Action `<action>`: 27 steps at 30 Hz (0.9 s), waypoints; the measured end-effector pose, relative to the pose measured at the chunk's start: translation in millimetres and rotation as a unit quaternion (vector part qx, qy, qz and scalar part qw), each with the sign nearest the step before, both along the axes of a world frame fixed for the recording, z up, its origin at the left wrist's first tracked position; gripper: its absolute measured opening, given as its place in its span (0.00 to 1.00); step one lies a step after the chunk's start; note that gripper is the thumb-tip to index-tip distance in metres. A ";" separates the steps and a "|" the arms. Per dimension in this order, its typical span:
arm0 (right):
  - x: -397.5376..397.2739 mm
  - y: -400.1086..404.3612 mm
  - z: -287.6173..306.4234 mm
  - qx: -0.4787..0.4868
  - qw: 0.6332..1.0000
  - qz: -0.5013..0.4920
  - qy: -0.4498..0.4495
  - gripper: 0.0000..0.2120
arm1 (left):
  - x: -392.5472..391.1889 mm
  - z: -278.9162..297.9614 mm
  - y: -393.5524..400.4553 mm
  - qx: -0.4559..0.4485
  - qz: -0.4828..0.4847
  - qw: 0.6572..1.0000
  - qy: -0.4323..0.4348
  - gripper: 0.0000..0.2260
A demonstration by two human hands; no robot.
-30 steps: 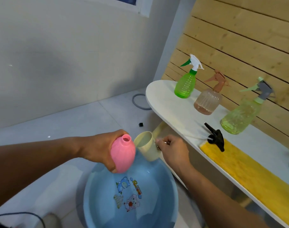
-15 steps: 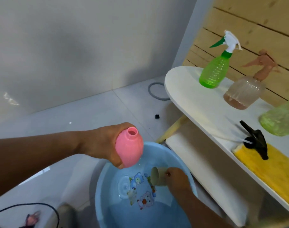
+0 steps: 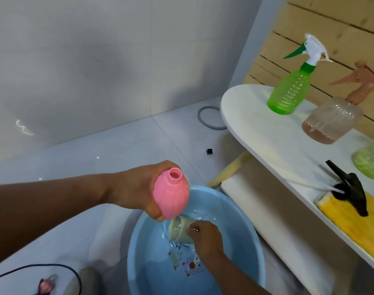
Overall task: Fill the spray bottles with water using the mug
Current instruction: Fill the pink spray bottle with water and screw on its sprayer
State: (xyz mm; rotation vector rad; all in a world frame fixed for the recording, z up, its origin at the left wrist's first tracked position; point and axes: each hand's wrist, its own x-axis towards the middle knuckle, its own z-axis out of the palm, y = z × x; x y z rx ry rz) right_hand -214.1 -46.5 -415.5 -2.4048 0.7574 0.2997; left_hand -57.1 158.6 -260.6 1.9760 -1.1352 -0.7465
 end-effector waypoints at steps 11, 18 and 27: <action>-19.9 -26.8 103.4 0.222 0.958 -0.124 -0.135 0.17 | -3.7 24.2 7.3 0.007 0.009 0.999 -0.050 0.41; -32.4 -41.4 218.3 0.209 0.944 -0.147 -0.211 0.12 | -12.3 38.0 7.9 -0.001 0.025 0.998 -0.057 0.41; -41.1 -35.5 299.5 0.218 0.907 -0.129 -0.336 0.05 | -31.0 33.4 -15.6 0.016 0.004 0.999 -0.036 0.42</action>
